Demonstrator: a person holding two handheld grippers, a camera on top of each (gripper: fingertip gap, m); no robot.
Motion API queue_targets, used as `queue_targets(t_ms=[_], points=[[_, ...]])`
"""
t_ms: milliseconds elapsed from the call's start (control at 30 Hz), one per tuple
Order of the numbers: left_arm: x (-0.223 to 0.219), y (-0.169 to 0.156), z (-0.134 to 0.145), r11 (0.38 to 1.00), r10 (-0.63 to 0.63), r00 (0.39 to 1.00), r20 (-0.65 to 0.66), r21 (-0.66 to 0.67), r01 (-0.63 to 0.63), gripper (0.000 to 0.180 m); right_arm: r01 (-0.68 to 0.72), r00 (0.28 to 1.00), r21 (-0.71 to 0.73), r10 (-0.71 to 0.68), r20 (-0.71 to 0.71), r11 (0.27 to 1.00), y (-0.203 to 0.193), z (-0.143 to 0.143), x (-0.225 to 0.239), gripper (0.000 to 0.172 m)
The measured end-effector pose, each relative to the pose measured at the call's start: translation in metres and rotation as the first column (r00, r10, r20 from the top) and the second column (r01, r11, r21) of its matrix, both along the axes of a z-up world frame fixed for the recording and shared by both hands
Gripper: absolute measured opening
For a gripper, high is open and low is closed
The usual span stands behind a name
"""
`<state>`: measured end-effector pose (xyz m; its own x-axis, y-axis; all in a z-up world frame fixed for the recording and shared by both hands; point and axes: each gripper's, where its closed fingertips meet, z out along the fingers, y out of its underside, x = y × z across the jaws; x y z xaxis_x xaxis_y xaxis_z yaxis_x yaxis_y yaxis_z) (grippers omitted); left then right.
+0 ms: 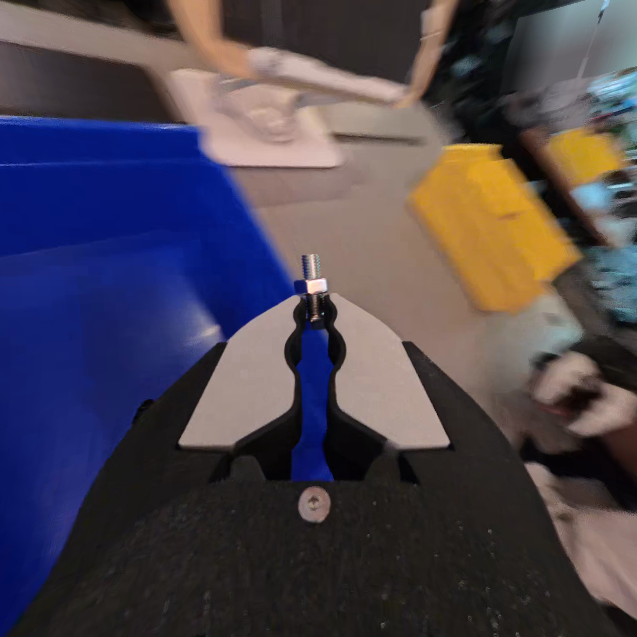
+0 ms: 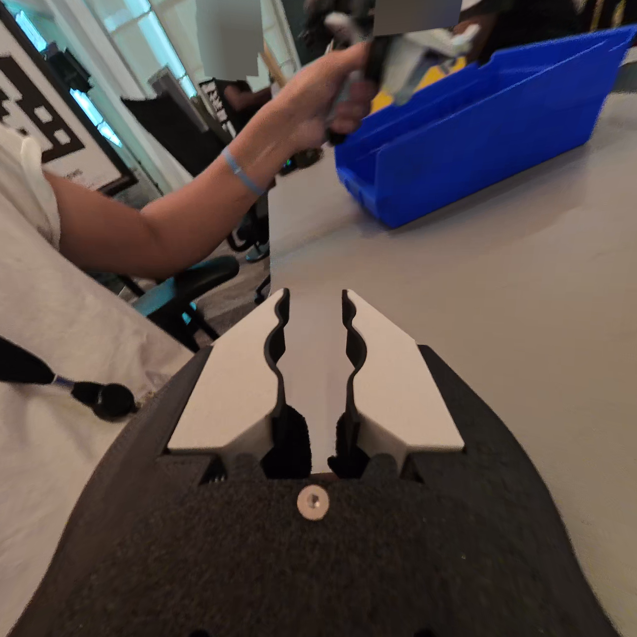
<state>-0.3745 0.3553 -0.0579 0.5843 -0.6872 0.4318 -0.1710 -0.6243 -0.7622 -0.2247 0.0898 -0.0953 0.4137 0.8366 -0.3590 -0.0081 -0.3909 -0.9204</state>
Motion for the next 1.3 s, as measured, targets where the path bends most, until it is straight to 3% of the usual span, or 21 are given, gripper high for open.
queue_targets(t_ms=[33, 133, 200, 367, 533, 800, 1067, 1300], points=[[0.015, -0.029, 0.02, 0.997, -0.075, 0.991, 0.109, 0.002, 0.076, 0.009, 0.029, 0.999, 0.005, -0.029, -0.024, 1.0, 0.005, 0.005, 0.003, 0.03], [0.059, -0.129, 0.062, 0.94, -0.334, 0.85, 0.407, 0.081, 0.331, 0.009, 0.081, 0.994, 0.02, -0.079, -0.071, 0.997, 0.018, 0.019, 0.008, 0.031], [0.081, -0.175, 0.06, 0.905, -0.414, 0.777, 0.474, 0.121, 0.408, 0.009, 0.081, 0.989, 0.029, -0.077, -0.124, 0.996, 0.022, 0.031, 0.005, 0.038], [0.113, -0.221, 0.03, 0.882, -0.45, 0.696, 0.559, 0.158, 0.443, 0.009, 0.008, 0.931, -0.036, -0.021, -0.364, 0.999, 0.013, 0.055, -0.013, 0.06], [0.129, -0.24, 0.009, 0.858, -0.504, 0.715, 0.486, 0.18, 0.482, 0.009, 0.019, 0.909, -0.015, -0.023, -0.416, 1.0, 0.007, 0.062, -0.024, 0.069], [0.148, -0.257, 0.0, 0.832, -0.547, 0.714, 0.437, 0.186, 0.523, 0.009, -0.005, 0.911, -0.006, 0.002, -0.413, 1.0, 0.007, 0.064, -0.043, 0.082], [0.132, -0.235, 0.002, 0.872, -0.483, 0.739, 0.469, 0.177, 0.457, 0.009, 0.069, 0.909, 0.022, -0.054, -0.413, 0.997, 0.012, 0.064, -0.023, 0.082], [0.147, -0.25, -0.005, 0.828, -0.55, 0.71, 0.439, 0.176, 0.533, 0.009, -0.01, 0.925, -0.006, 0.007, -0.38, 1.0, 0.018, 0.06, -0.052, 0.09]])
